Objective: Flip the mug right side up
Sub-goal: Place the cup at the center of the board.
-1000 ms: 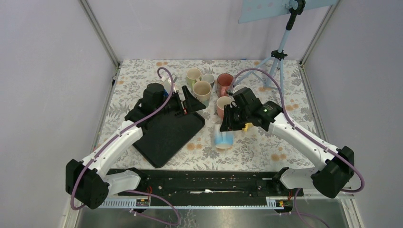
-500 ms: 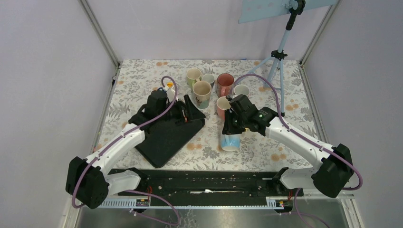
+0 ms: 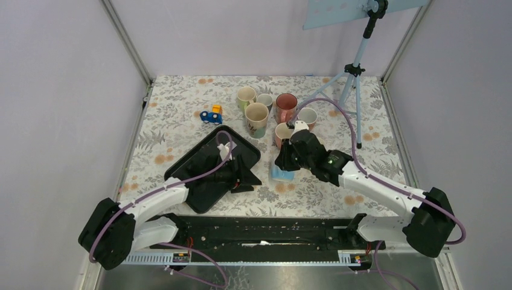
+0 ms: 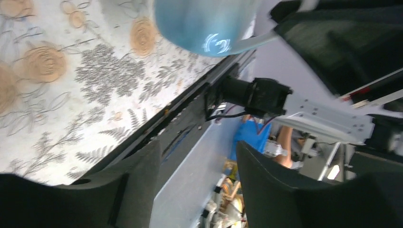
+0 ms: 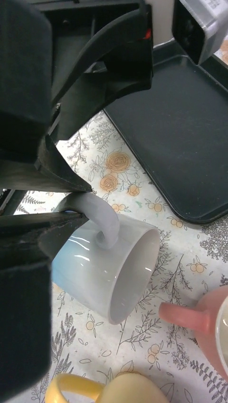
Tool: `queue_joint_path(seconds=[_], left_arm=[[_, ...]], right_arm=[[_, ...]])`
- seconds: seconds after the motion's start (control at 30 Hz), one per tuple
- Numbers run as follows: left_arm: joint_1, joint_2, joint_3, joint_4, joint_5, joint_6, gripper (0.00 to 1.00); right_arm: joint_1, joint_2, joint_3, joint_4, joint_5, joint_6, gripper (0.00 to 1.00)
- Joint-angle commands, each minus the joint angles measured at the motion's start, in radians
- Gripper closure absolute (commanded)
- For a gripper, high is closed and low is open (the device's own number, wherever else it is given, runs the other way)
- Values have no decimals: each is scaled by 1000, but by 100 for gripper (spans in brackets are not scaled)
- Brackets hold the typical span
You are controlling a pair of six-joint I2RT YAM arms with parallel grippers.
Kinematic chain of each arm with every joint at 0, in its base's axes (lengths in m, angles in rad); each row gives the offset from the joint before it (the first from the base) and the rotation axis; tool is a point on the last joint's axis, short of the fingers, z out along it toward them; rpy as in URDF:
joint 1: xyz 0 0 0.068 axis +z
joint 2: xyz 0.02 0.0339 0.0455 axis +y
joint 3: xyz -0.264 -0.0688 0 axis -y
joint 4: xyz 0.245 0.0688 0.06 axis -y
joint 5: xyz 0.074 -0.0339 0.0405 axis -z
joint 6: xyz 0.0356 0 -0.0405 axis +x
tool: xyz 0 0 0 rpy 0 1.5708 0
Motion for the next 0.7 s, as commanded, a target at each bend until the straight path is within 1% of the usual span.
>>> queue_joint_path(seconds=[0.0,0.07,0.13,0.2,0.37,0.47,0.53,0.67], left_arm=[[-23,45,7,211,14,-105,45],[-25,72,2,240,13,-127,55],[-29,99,-2,264,16,-146,61],[-30,118,-15,301,19,-172,65],[-30,137,-45,340,0,-213,70],[-30,139,-63,363,3,-226,72],[-29,132,-61,348,1,-219,72],[-29,104,-42,277,-11,-187,72]], right_arm=[[70,-66,-60,263,156,-23,100],[113,-76,-86,321,228,-55,100],[146,-81,-110,365,285,-84,100],[169,-87,-141,425,321,-107,100],[220,-99,-236,594,416,-176,100],[234,-86,-296,700,451,-218,100],[242,-72,-343,781,464,-246,100],[277,-44,-381,879,529,-307,100]])
